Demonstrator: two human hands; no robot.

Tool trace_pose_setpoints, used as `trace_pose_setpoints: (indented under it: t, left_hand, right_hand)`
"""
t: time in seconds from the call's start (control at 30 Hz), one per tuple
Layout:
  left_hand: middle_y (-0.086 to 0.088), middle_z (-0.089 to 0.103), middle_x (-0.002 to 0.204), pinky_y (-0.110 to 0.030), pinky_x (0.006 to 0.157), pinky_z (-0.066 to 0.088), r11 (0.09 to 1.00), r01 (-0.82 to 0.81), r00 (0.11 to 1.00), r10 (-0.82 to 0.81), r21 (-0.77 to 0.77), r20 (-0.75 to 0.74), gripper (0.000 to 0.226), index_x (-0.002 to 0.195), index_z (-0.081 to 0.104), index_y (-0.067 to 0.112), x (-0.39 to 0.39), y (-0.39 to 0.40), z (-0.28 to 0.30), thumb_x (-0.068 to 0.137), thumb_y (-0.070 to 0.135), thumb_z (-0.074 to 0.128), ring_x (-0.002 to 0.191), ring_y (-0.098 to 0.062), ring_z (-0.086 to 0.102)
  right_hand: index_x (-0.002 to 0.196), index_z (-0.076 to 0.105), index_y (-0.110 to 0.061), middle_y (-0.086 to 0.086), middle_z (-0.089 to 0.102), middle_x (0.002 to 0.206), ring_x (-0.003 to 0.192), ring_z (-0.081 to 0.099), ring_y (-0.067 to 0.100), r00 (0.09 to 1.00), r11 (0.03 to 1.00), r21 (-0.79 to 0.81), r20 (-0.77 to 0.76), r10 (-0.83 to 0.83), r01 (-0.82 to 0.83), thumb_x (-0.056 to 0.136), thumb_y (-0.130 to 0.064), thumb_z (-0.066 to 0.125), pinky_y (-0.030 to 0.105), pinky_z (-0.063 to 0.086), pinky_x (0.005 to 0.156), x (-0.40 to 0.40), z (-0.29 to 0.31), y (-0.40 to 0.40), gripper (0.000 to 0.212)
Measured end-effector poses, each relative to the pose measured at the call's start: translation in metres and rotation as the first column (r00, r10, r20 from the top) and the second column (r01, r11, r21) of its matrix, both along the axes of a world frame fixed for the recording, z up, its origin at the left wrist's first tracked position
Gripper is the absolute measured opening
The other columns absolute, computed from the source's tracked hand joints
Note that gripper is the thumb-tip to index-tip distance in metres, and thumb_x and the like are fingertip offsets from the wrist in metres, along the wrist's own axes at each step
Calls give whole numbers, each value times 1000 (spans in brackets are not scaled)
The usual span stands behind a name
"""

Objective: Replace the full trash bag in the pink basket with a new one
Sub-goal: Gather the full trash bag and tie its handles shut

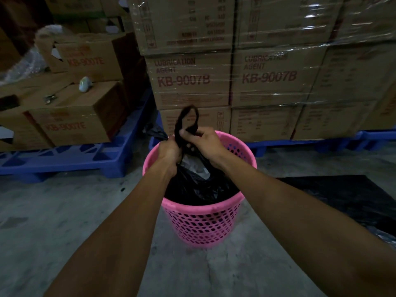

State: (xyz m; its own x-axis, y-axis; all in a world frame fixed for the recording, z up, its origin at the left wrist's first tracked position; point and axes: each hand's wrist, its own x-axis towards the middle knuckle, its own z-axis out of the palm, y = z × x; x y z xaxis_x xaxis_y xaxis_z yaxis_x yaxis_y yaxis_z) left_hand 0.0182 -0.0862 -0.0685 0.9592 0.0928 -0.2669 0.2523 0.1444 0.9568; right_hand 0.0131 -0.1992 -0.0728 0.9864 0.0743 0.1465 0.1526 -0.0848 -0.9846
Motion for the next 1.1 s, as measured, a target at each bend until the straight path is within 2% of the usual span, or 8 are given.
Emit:
trace_pose_setpoints:
  t: [0.13,0.27,0.33,0.5,0.7,0.9,1.0,1.1]
  left_hand:
    - [-19,66,76,-28,55,45,940,-2,981,-64,341,181,58,105,65,-5,2,-9,-11,102,45,34,68,-34,65]
    - [-32,67,83,-23,40,26,850,11,895,-242,526,373,48,101,65,-6,-7,-12,-16,104,34,37,59,-31,61]
    - [-12,59,58,-15,35,24,820,38,880,-297,571,369,41,99,64,-4,-8,-9,-14,103,30,41,41,-7,48]
    - [7,48,51,-21,46,35,844,41,900,-264,534,348,32,90,64,3,-2,0,-21,101,29,49,37,0,42]
    - [-19,73,99,-30,72,47,852,-21,916,-194,524,352,31,116,66,4,3,7,-21,99,25,51,91,-32,68]
    - [-1,52,57,-16,34,32,843,60,931,-240,535,274,35,97,64,7,1,1,-16,100,37,47,45,-13,45]
    - [-1,48,57,-20,39,33,862,127,933,-272,490,236,34,101,63,10,3,4,-18,101,38,44,44,-12,40]
    - [2,48,54,-24,46,35,867,125,935,-265,482,234,34,110,63,12,7,9,-18,100,38,43,40,-7,42]
  right_hand:
    - [68,54,-16,-1,55,63,51,51,10,938,959,80,-245,-246,272,91,-31,60,20,44,50,14,0,-3,29]
    - [74,49,-18,0,55,67,49,50,10,899,949,-22,-315,-304,313,83,-17,70,19,41,43,23,-1,-16,23]
    - [82,46,-17,2,55,62,44,49,11,895,929,-105,-246,-371,356,79,-13,73,22,37,38,24,0,-20,28]
    - [86,68,-14,-1,59,49,48,49,12,941,982,-166,-310,-139,90,88,-19,67,22,38,42,22,1,-20,5]
    - [101,66,-3,6,66,75,51,56,10,909,977,187,-416,-20,107,100,-23,49,19,47,46,23,10,-19,27]
    - [99,51,-9,8,57,72,35,53,3,922,943,93,-264,-285,318,80,-10,76,17,42,36,28,-3,-11,32]
    - [85,54,-10,4,58,67,34,53,2,953,959,10,-110,-282,285,80,-2,73,17,42,37,29,-4,-12,21]
    - [97,74,-8,-4,69,78,54,60,1,985,930,-324,68,-159,172,89,-16,66,13,46,53,25,0,-17,14]
